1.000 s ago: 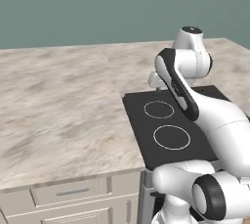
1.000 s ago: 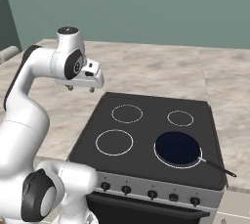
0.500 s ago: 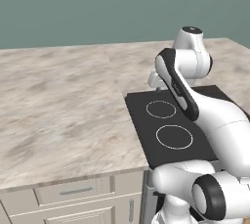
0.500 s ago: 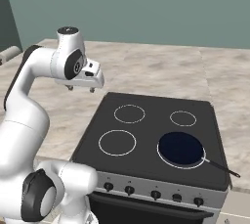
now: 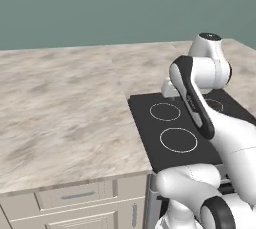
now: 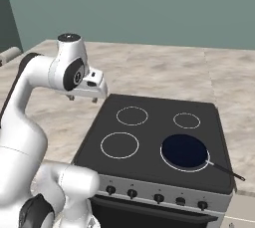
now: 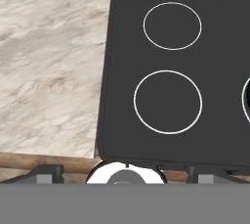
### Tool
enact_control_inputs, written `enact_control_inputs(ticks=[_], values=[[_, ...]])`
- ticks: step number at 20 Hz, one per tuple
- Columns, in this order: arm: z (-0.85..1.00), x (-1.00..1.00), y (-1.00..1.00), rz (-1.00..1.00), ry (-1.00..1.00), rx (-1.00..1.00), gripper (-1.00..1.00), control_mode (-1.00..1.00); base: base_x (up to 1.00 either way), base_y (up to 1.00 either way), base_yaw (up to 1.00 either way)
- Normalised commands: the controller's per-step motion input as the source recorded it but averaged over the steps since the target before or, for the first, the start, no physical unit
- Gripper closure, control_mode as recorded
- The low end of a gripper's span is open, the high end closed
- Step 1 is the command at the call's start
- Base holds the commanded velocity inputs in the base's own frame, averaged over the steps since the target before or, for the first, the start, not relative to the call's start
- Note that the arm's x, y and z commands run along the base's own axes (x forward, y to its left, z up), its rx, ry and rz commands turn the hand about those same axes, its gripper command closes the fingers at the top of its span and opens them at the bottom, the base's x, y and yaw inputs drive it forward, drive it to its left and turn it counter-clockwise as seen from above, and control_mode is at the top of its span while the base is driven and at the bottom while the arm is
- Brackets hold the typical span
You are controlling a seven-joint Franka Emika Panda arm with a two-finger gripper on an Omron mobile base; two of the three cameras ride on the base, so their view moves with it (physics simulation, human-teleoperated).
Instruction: Turn on the front right burner of the stove.
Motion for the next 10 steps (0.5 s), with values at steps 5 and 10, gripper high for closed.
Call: enact_control_inputs(ticks=[5,10], values=[[-0.31,-1.00,-1.00,-0.01,-0.03,0.09,-1.00,-1.00,0.00,0.00,0.00],[-0.37,-0.74,-0.98,0.00,0.00,0.07,-1.00,-1.00,0.00,0.00,0.00]])
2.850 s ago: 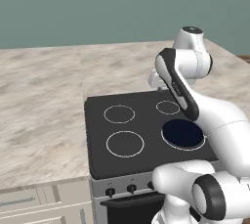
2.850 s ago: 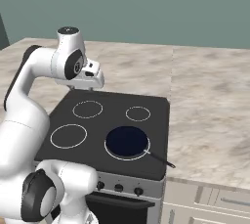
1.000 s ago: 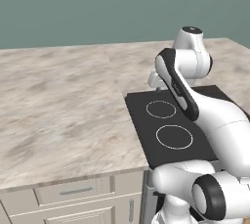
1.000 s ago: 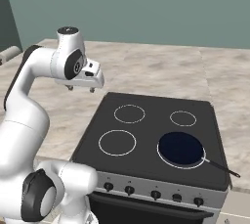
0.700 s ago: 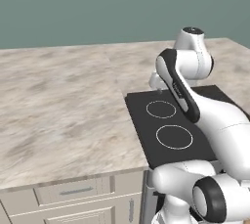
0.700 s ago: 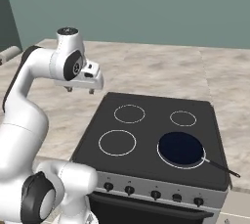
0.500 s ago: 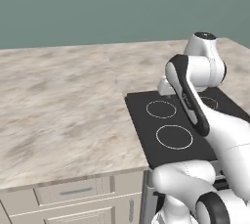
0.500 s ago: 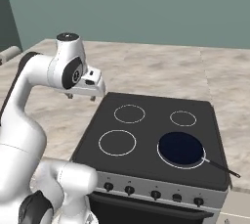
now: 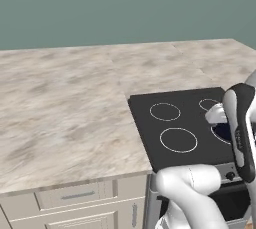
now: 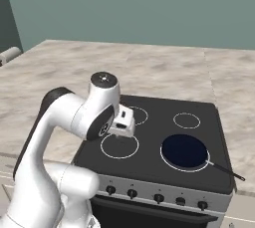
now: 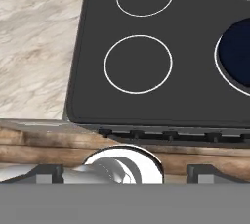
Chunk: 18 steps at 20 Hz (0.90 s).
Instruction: Turn on the front right burner of the stove.
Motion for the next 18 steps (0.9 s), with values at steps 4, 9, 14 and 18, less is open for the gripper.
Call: enact_control_inputs(ticks=[4,9,14,18], values=[[-0.47,-0.24,-0.94,0.00,-0.02,0.01,-1.00,-1.00,0.00,0.00,0.00],[-0.41,-0.11,-0.61,0.00,-0.07,-0.04,-1.00,-1.00,0.00,0.00,0.00],[-0.67,-0.14,-0.30,0.00,-0.09,-0.08,-1.00,-1.00,0.00,0.00,0.00],[-0.71,-0.47,-0.01,0.04,-0.32,-0.01,-1.00,-1.00,0.00,0.00,0.00]])
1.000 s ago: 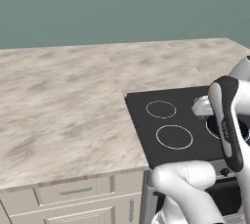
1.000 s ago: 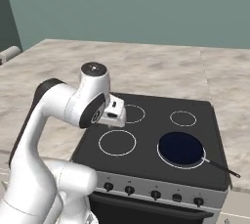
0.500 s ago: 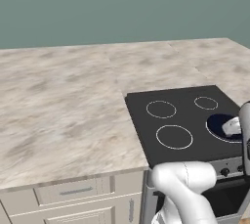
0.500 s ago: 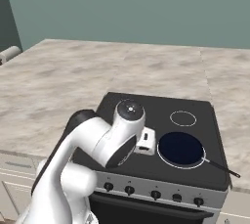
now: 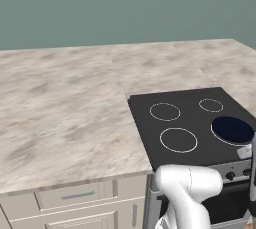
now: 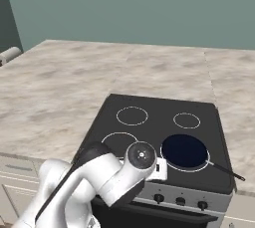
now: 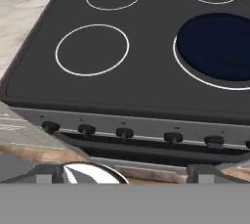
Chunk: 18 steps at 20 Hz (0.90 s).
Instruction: Turn on the front right burner of the stove.
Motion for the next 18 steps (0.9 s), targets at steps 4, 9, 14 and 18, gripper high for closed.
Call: enact_control_inputs(ticks=[4,9,14,18], values=[[-0.67,-0.35,-0.25,0.01,-0.35,0.00,-1.00,-1.00,0.00,0.00,0.00],[-0.58,-0.09,-0.20,0.00,-0.24,-0.02,-1.00,-1.00,0.00,0.00,0.00],[-0.11,-0.02,-0.03,0.00,-0.02,0.00,-1.00,-1.00,0.00,0.00,0.00],[-0.56,0.00,0.00,0.00,-0.25,-0.06,-1.00,-1.00,0.00,0.00,0.00]])
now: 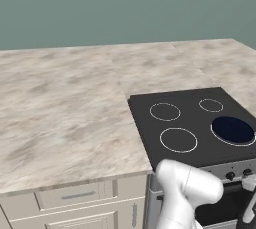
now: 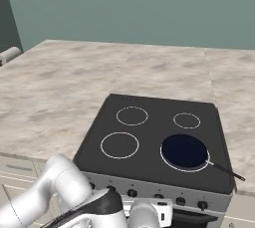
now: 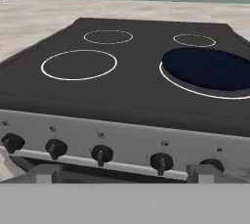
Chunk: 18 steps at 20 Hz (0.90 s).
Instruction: Turn on the front right burner of the stove.
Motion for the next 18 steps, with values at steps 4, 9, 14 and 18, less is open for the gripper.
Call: enact_control_inputs(ticks=[4,9,14,18], values=[[-0.61,0.00,-0.07,0.00,-0.38,-0.07,-1.00,-1.00,0.00,0.00,0.00],[-0.26,0.00,-0.02,0.00,-0.31,0.00,-1.00,-1.00,0.00,0.00,0.00],[-0.03,0.08,-0.04,0.00,-0.15,0.06,-1.00,-1.00,0.00,0.00,0.00],[-0.12,0.10,-0.14,0.00,-0.08,0.04,-1.00,-1.00,0.00,0.00,0.00]])
